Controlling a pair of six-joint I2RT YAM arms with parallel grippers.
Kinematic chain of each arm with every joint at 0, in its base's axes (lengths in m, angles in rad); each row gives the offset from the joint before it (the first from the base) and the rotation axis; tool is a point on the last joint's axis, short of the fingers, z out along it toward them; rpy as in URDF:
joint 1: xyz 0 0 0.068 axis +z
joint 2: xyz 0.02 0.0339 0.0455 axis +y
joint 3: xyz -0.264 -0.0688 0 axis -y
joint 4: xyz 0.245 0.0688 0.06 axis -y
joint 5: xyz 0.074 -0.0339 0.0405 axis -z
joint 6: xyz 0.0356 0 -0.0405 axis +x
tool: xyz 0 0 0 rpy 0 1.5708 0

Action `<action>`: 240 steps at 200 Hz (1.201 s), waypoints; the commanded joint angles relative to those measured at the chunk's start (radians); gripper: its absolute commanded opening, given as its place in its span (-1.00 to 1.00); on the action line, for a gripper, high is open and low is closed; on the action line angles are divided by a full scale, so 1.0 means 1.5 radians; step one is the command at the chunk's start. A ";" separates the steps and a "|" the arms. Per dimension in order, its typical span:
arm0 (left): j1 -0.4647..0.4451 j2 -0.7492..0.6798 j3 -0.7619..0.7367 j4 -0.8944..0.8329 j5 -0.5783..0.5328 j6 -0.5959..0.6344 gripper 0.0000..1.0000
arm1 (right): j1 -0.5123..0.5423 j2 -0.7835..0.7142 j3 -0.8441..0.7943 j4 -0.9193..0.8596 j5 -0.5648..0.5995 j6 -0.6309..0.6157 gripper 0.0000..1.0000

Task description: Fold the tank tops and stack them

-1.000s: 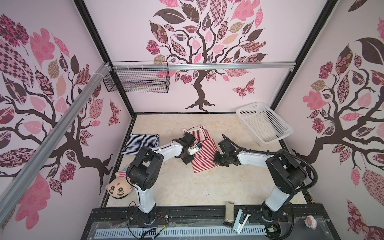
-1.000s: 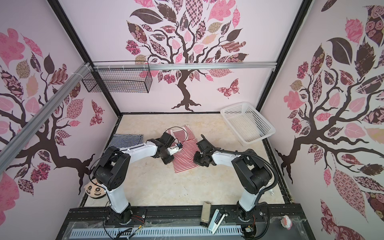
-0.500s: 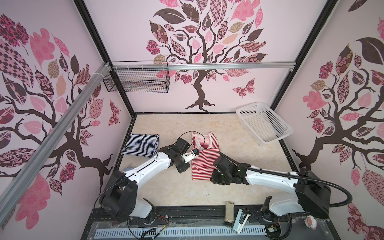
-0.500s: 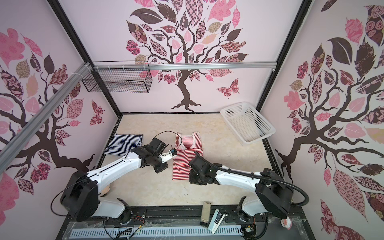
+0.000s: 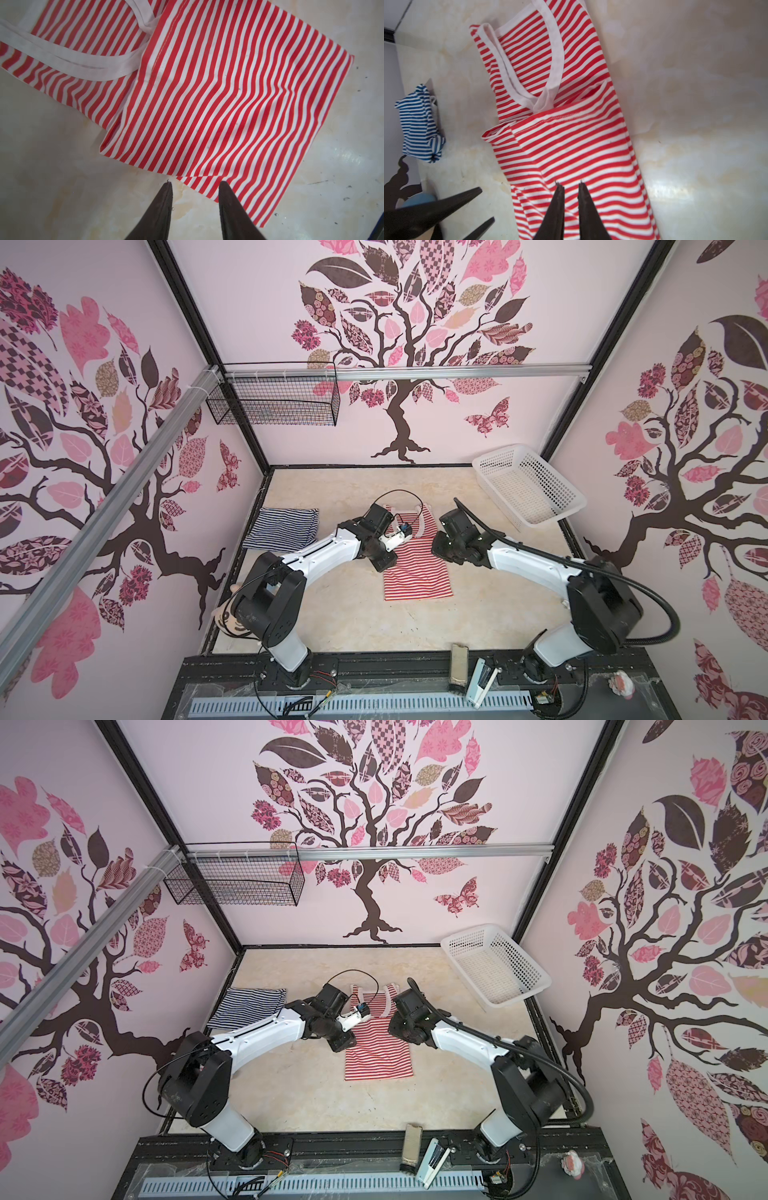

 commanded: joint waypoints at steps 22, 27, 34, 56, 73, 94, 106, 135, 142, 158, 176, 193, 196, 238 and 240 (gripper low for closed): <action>-0.007 -0.004 -0.003 0.003 0.023 -0.019 -0.20 | -0.006 0.119 0.090 0.016 -0.065 -0.044 -0.71; -0.007 -0.009 -0.010 0.003 0.030 -0.017 -0.20 | -0.006 0.128 0.097 0.015 -0.064 -0.045 -0.72; -0.008 -0.016 -0.024 0.002 0.037 -0.015 -0.21 | -0.008 0.141 0.102 0.016 -0.064 -0.047 -0.72; -0.016 -0.030 -0.061 -0.010 0.061 -0.001 -0.23 | -0.026 0.168 0.110 0.016 -0.067 -0.050 -0.72; -0.025 -0.032 -0.084 -0.012 0.068 0.006 -0.25 | -0.046 0.180 0.106 0.016 -0.066 -0.053 -0.72; -0.033 -0.027 -0.107 -0.006 0.073 0.007 -0.25 | -0.066 0.194 0.105 0.010 -0.060 -0.065 -0.72; -0.037 -0.017 -0.110 -0.008 0.071 0.006 -0.26 | -0.074 0.201 0.105 0.006 -0.058 -0.071 -0.72; -0.056 0.015 -0.103 -0.023 0.036 0.005 -0.28 | -0.086 0.222 0.115 -0.013 -0.045 -0.086 -0.72; -0.061 0.023 -0.101 -0.027 0.025 0.005 -0.29 | -0.087 0.227 0.119 -0.021 -0.039 -0.089 -0.72; -0.072 0.037 -0.104 -0.038 0.005 0.007 -0.30 | -0.093 0.237 0.126 -0.042 -0.035 -0.093 -0.72; -0.082 0.039 -0.117 -0.043 -0.008 0.009 -0.32 | -0.094 0.231 0.119 -0.044 -0.033 -0.097 -0.71; -0.088 0.036 -0.129 -0.050 -0.021 0.011 -0.33 | -0.094 0.214 0.107 -0.033 -0.052 -0.101 -0.69; -0.089 0.037 -0.130 -0.052 -0.026 0.011 -0.33 | -0.094 0.210 0.105 -0.030 -0.056 -0.102 -0.68; -0.101 0.019 -0.151 -0.100 -0.060 0.028 -0.38 | -0.092 0.103 0.068 -0.026 -0.075 -0.108 -0.43; -0.102 0.016 -0.152 -0.103 -0.058 0.029 -0.38 | -0.091 0.098 0.065 -0.028 -0.076 -0.108 -0.42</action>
